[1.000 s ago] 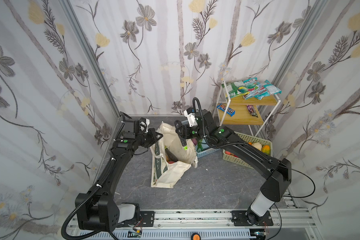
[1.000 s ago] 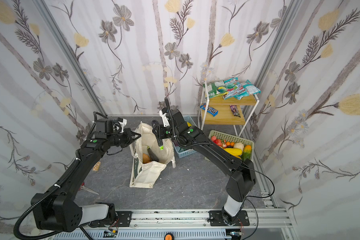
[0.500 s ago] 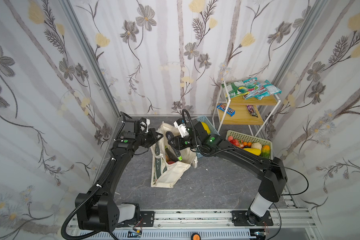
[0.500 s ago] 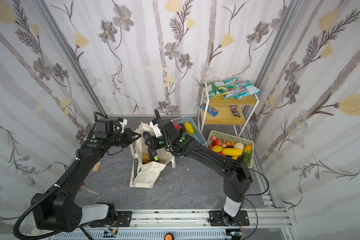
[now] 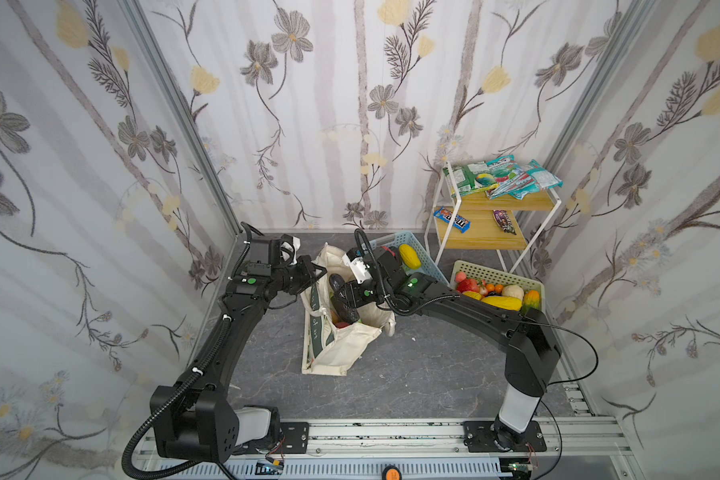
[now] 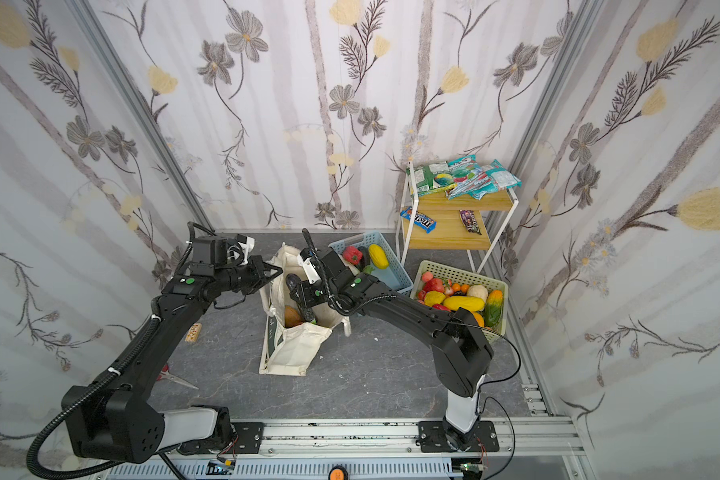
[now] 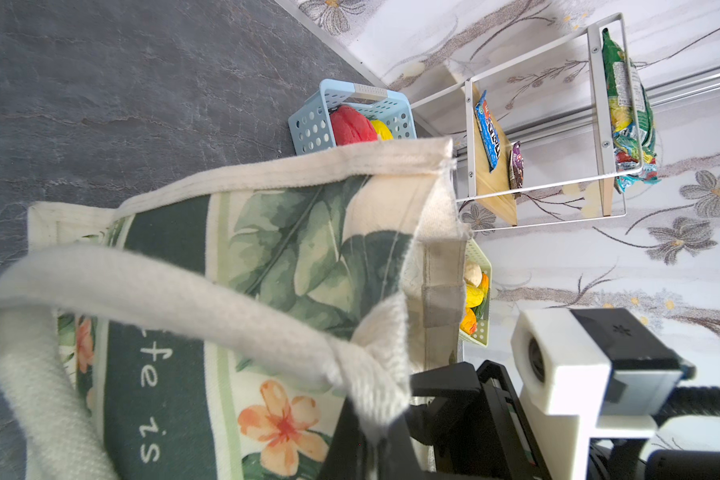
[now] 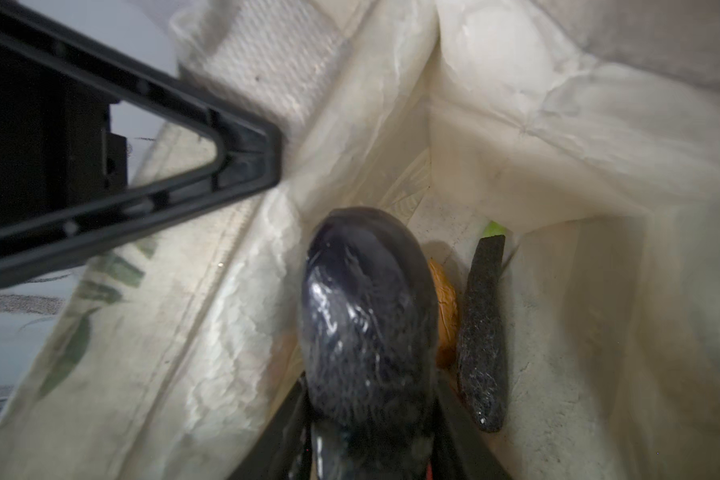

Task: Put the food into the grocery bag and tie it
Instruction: 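Lower the eggplant into the bag and open the right gripper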

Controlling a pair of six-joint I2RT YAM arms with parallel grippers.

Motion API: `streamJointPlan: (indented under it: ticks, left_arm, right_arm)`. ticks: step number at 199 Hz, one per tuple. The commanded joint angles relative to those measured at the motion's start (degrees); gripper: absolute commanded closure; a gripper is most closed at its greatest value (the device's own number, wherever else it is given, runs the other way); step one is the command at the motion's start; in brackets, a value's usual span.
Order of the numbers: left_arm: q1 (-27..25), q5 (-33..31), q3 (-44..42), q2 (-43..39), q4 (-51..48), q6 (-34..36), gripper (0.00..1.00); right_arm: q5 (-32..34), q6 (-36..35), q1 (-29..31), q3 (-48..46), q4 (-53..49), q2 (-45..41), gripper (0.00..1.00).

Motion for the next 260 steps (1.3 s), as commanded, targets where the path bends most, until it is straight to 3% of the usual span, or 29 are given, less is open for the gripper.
streamJointPlan:
  ticks: [1, 147, 229, 260]
  left_arm:
    - [-0.2, -0.1, 0.3, -0.6, 1.2, -0.4, 1.00]
    - [-0.7, -0.1, -0.4, -1.6, 1.4, -0.5, 1.00]
    - [-0.7, -0.1, -0.3, -1.8, 1.1, -0.2, 1.00]
    - [-0.7, -0.2, 0.2, -1.8, 1.1, -0.1, 1.00]
  right_arm:
    - [-0.5, -0.6, 0.1, -0.5, 2.9, 0.8, 0.58]
    - [0.0, 3.8, -0.3, 4.1, -0.6, 12.2, 0.57]
    - [0.5, 4.3, -0.3, 5.3, -2.4, 14.7, 0.38]
    - [0.1, 3.8, -0.5, 5.3, -3.0, 13.1, 0.36]
